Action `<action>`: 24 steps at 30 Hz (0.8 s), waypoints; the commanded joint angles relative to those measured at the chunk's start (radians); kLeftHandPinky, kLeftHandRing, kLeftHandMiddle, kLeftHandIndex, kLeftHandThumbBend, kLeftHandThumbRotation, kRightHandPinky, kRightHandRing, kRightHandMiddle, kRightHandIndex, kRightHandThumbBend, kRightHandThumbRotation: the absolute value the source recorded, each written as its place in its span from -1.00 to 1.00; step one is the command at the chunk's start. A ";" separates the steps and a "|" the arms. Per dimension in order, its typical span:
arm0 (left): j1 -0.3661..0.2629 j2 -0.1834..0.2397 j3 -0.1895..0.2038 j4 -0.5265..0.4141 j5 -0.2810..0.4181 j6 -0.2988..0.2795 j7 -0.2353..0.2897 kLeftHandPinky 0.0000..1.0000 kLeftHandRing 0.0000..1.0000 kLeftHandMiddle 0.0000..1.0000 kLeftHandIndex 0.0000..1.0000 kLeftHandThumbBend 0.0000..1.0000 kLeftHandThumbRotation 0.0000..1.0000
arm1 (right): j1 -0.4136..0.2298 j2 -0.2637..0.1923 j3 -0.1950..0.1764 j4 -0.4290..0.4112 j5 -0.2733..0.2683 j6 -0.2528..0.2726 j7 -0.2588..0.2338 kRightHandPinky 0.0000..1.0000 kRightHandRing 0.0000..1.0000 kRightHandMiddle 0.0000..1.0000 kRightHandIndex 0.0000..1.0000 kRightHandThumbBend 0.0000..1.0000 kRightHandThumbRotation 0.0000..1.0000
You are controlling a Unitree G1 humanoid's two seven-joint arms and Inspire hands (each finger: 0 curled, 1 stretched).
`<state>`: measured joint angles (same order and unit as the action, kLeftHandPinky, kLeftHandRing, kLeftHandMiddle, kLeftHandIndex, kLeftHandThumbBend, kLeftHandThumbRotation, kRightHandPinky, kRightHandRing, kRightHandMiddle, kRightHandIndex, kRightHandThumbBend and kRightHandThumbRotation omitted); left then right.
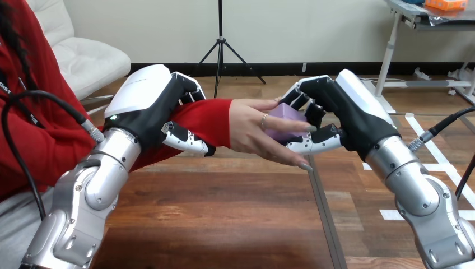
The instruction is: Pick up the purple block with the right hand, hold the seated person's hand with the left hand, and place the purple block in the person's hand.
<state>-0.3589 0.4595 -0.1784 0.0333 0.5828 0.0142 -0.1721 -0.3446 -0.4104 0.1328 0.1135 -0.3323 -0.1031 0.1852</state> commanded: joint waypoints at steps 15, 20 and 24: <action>-0.090 -0.009 0.009 -0.028 0.008 -0.011 0.025 -0.38 -0.25 -0.14 -0.11 0.65 -1.00 | -0.014 0.044 0.014 -0.135 0.029 -0.010 0.036 -0.38 -0.31 -0.18 -0.09 0.41 -1.00; -0.087 -0.010 0.010 -0.026 0.007 -0.013 0.027 -0.38 -0.25 -0.14 -0.12 0.65 -1.00 | -0.010 0.047 0.018 -0.154 0.028 0.001 0.045 -0.38 -0.31 -0.18 -0.09 0.41 -1.00; -0.085 -0.009 0.011 -0.026 0.006 -0.013 0.027 -0.38 -0.25 -0.15 -0.12 0.65 -1.00 | -0.007 0.049 0.020 -0.166 0.030 0.013 0.052 -0.37 -0.31 -0.18 -0.09 0.41 -1.00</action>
<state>-0.3587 0.4585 -0.1809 0.0339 0.5869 0.0141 -0.1720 -0.3218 -0.3945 0.1326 0.0321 -0.3231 -0.0835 0.2191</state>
